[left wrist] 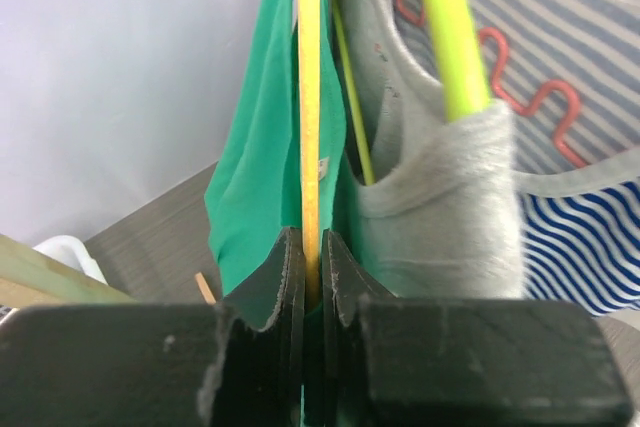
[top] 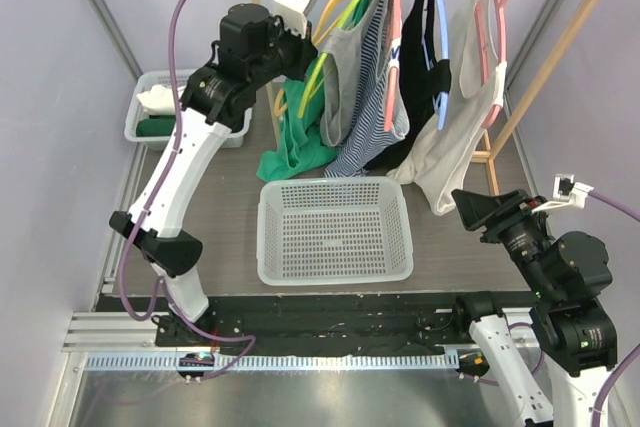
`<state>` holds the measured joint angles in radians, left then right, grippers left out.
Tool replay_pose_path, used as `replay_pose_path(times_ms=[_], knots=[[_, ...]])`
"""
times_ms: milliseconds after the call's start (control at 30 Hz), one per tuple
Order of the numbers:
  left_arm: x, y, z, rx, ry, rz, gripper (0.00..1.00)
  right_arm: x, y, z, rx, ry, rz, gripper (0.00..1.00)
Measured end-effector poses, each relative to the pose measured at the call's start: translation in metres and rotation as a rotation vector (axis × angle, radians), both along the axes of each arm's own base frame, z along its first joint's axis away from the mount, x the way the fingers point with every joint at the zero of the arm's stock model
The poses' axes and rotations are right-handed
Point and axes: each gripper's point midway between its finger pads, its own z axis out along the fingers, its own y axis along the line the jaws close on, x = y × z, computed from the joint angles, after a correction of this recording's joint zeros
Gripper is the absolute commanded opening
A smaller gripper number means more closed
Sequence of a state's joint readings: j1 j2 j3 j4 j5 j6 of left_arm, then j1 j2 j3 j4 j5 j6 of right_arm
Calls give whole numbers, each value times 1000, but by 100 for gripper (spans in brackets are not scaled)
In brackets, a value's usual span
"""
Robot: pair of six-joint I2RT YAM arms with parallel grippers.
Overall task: Remove the tank top from the hanger
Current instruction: Pick up the hanger from the clothesline.
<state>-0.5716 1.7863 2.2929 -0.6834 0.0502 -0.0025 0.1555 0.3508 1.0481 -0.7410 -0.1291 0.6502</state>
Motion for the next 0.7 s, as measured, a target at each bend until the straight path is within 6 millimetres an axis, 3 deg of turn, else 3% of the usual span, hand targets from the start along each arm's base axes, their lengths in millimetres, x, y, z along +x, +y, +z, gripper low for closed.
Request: replay_pose_path(times_ms=[300,467,700], knots=[[-24,11,33,-6,-80,34,0,8,5,-3,1,-2,22,49],[-37,25,54,-24,-124,58,0,8,6,-5,-1,2,25,50],[-64,47,66,-40,-132,74,0,13,6,-6,-5,18,25,54]])
